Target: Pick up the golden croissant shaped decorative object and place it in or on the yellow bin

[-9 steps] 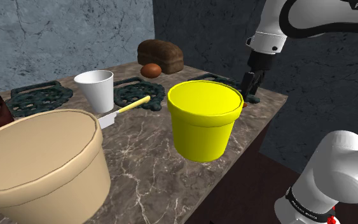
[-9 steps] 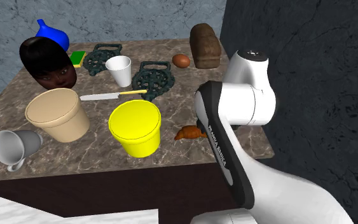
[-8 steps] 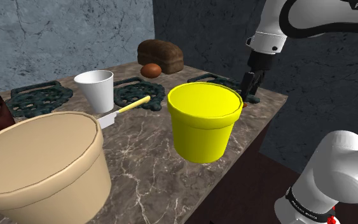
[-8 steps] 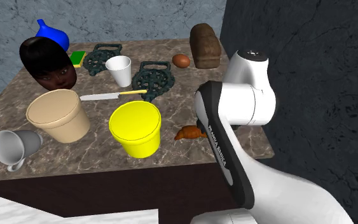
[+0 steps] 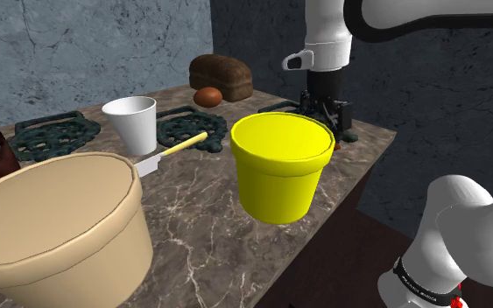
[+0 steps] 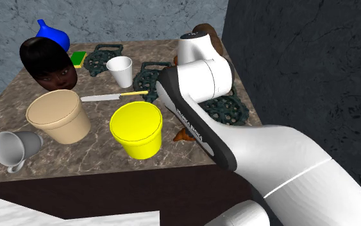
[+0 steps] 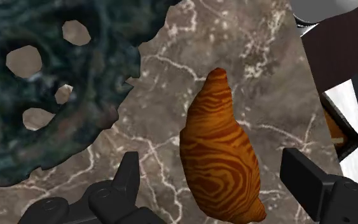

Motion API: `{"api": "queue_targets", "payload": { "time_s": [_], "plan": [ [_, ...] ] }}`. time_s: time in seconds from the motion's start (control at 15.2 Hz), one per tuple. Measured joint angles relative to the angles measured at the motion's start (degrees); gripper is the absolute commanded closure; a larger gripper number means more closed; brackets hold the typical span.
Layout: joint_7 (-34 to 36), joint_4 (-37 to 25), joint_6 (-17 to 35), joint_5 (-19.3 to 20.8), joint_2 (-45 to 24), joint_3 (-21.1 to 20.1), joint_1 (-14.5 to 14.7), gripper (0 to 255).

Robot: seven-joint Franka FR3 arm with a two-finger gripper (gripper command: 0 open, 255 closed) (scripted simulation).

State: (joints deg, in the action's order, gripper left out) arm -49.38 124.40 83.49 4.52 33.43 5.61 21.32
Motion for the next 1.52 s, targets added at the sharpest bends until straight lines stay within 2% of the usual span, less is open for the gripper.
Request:
{"api": "queue_targets", "payload": {
  "time_s": [0.13, 0.26, 0.59, 0.92, 0.99, 1.52],
  "plan": [
    [-5.30, -0.05, -0.35, 0.74, -0.61, -0.15, 2.07, 0],
    [-6.77, 1.21, 0.52, 1.06, -0.44, -0.04, 2.53, 0],
    [-7.11, 5.01, 3.20, 1.28, 0.59, 0.09, 2.63, 0],
    [-7.10, 5.50, 3.56, 1.31, 0.74, 0.11, 2.62, 0],
    [-7.10, 5.51, 3.57, 1.31, 0.74, 0.11, 2.62, 255],
    [-7.10, 5.52, 3.58, 1.31, 0.74, 0.11, 2.62, 255]
  ]
}}
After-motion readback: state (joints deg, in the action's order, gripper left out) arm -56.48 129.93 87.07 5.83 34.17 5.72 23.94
